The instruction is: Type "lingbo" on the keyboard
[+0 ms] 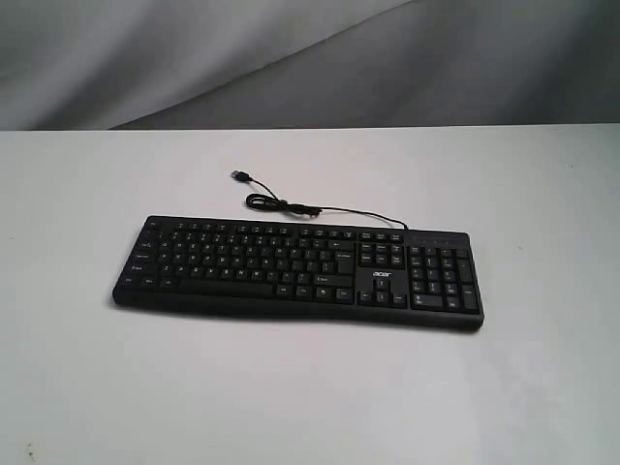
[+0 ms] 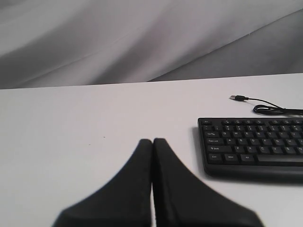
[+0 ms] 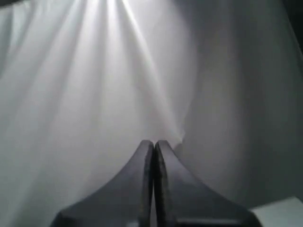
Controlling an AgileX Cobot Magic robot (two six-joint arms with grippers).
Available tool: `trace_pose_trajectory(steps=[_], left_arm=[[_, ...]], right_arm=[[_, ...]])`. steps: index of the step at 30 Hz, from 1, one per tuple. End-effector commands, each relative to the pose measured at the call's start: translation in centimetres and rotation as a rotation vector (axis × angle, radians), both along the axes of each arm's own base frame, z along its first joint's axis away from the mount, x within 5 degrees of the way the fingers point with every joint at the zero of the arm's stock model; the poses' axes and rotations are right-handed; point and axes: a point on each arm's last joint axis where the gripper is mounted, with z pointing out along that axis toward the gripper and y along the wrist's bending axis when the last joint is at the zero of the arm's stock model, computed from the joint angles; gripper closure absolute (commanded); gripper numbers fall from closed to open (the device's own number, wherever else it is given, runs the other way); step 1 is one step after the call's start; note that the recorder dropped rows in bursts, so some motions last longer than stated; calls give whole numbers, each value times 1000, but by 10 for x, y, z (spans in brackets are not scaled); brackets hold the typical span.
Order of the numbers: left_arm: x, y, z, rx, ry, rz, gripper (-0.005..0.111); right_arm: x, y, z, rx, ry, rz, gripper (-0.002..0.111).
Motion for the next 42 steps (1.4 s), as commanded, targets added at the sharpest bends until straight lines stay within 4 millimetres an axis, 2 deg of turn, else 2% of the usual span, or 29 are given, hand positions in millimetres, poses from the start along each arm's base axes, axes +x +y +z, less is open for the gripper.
trace_pose_trajectory(steps=[1, 6, 7, 10, 12, 13, 16, 19, 22, 27, 29, 35, 38, 42], left_arm=[[0, 0, -1, -5, -5, 0, 106], [0, 0, -1, -5, -5, 0, 106], [0, 0, -1, -5, -5, 0, 106], [0, 0, -1, -5, -5, 0, 106], [0, 0, -1, -5, -5, 0, 106], [0, 0, -1, -5, -5, 0, 106], [0, 0, -1, -5, -5, 0, 106], [0, 0, -1, -5, -5, 0, 106], [0, 0, -1, -5, -5, 0, 106], [0, 0, -1, -5, -5, 0, 106], [0, 0, -1, -5, -5, 0, 106], [0, 0, -1, -5, -5, 0, 106], [0, 0, -1, -5, -5, 0, 106], [0, 0, -1, -5, -5, 0, 106]], right_arm=[[63, -4, 3, -59, 330, -1, 108], [144, 8, 0, -220, 628, 60, 108], [163, 12, -4, -260, 720, 67, 108], [204, 23, -18, -377, 916, 91, 108], [228, 34, -23, -453, 1004, 116, 108], [244, 42, -32, -512, 1040, 148, 108], [269, 64, -44, -639, 1051, 262, 108], [289, 95, -64, -774, 1039, 460, 108], [299, 131, -83, -880, 979, 693, 108], [296, 187, -100, -854, 879, 1080, 108], [292, 207, -106, -840, 840, 1183, 108], [267, 258, -133, -1014, 770, 1330, 108], [255, 277, -142, -1069, 764, 1365, 108], [260, 283, -154, -1081, 776, 1286, 108]])
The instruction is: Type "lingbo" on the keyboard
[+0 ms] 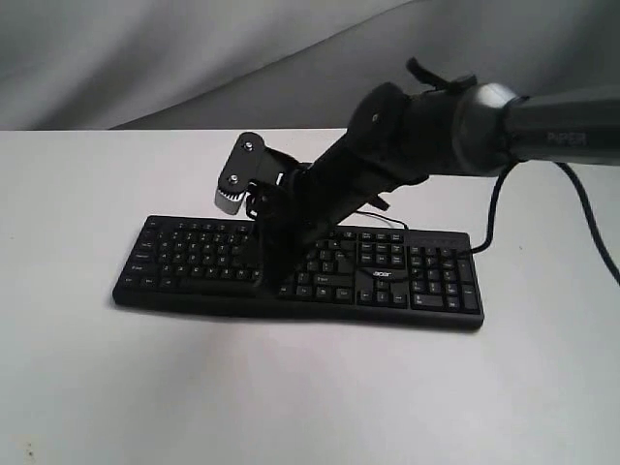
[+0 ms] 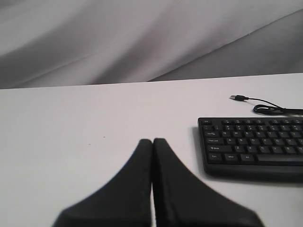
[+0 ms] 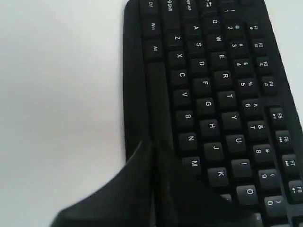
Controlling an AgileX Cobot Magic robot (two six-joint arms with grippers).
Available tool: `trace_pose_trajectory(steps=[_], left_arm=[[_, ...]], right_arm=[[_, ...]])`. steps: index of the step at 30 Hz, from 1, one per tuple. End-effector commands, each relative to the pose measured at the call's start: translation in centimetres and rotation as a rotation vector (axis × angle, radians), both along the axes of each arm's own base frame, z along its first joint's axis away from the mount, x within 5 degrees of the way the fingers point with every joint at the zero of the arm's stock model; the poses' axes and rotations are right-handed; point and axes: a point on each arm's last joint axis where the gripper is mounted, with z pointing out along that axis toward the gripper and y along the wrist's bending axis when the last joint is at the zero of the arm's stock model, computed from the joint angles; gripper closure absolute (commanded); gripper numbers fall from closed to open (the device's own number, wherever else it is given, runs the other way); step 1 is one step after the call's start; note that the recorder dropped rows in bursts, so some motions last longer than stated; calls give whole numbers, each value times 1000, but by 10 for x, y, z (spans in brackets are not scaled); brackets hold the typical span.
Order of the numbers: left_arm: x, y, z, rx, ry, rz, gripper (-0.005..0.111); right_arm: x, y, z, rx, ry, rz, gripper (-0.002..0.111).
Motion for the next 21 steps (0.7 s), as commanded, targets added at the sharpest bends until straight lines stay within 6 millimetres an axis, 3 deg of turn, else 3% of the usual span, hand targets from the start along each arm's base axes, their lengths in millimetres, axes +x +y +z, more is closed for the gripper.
trace_pose_trajectory(steps=[1, 5, 14, 21], left_arm=[[0, 0, -1, -5, -5, 0, 106], [0, 0, -1, -5, -5, 0, 106], [0, 0, -1, -5, -5, 0, 106], [0, 0, -1, -5, -5, 0, 106]], right_arm=[[10, -2, -12, -26, -35, -53, 108], [19, -5, -30, -59, -53, -106, 108], [34, -12, -25, -61, -23, -145, 108], [41, -11, -31, -69, 43, -129, 108]])
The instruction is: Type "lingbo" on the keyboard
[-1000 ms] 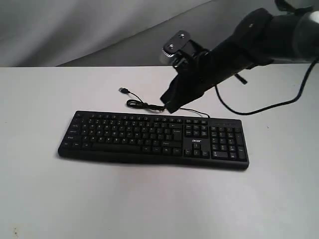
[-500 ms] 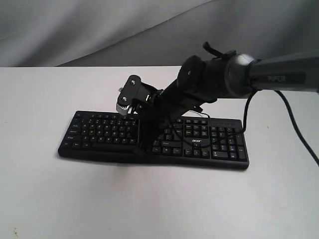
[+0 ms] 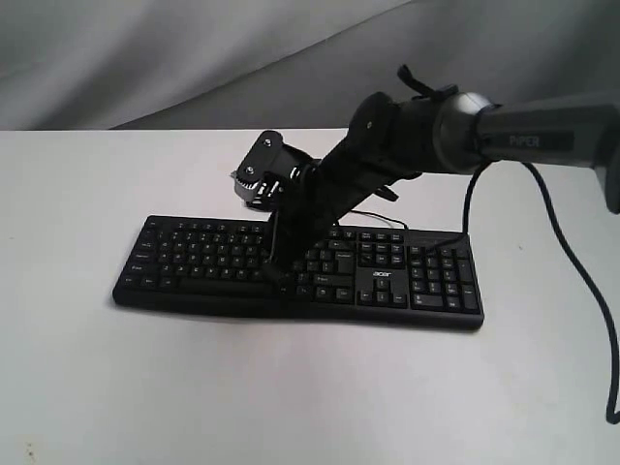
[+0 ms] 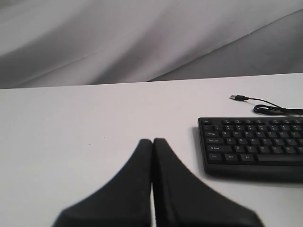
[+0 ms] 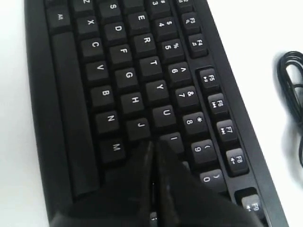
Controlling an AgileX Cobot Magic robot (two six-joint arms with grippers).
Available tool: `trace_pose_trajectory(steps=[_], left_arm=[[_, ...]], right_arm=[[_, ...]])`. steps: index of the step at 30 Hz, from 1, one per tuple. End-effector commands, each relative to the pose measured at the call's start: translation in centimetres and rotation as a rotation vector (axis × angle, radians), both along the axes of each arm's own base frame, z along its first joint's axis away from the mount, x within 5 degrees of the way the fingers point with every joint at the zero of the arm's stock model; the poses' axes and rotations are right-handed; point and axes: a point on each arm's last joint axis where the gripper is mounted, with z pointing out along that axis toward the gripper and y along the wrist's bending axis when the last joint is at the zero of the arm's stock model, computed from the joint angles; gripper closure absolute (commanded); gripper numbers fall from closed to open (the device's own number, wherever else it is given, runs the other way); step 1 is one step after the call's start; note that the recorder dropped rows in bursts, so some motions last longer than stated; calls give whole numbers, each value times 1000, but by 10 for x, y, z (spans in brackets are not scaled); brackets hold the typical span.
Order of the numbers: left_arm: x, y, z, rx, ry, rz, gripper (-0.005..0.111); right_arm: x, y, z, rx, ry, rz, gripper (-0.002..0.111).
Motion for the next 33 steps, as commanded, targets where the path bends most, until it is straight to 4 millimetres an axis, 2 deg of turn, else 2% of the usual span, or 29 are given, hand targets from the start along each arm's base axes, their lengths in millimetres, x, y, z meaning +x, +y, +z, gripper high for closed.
trace_pose_trajectory(steps=[1, 33], left_arm=[[0, 0, -1, -5, -5, 0, 106], [0, 0, -1, -5, -5, 0, 106]], right_arm=[[2, -3, -3, -8, 42, 6, 108], [6, -7, -15, -47, 25, 3, 108]])
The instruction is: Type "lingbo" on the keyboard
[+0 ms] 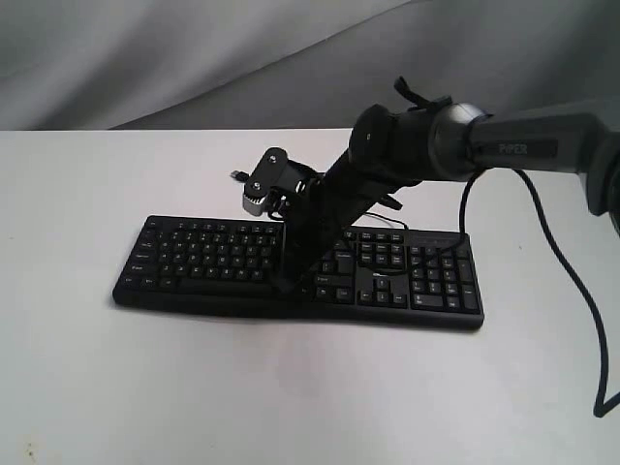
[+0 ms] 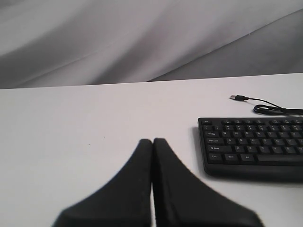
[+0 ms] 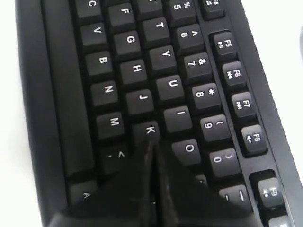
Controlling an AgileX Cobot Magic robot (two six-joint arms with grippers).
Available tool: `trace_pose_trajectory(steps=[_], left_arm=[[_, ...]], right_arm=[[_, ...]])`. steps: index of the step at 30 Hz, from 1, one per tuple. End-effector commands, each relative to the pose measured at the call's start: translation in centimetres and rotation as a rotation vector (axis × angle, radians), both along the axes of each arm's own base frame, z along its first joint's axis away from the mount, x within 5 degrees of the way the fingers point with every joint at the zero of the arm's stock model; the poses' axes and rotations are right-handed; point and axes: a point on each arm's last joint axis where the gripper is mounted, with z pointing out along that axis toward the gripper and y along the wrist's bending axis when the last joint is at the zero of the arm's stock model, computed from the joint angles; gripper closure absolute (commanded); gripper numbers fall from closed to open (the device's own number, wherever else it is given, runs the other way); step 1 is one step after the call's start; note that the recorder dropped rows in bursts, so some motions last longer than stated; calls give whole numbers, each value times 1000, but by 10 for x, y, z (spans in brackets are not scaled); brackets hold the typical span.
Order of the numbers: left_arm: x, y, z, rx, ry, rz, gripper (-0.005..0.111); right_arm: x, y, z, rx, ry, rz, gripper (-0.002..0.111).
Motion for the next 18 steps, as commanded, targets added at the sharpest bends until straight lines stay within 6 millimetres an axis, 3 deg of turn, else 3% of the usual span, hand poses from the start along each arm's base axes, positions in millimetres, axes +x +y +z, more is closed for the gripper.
trace_pose_trajectory(steps=[1, 10, 18], left_arm=[[0, 0, -1, -5, -5, 0, 106], [0, 0, -1, -5, -5, 0, 106], [0, 0, -1, -5, -5, 0, 106]], right_arm=[[4, -1, 2, 3, -19, -13, 108], [5, -1, 2, 5, -28, -18, 108], [4, -3, -11, -12, 4, -13, 108]])
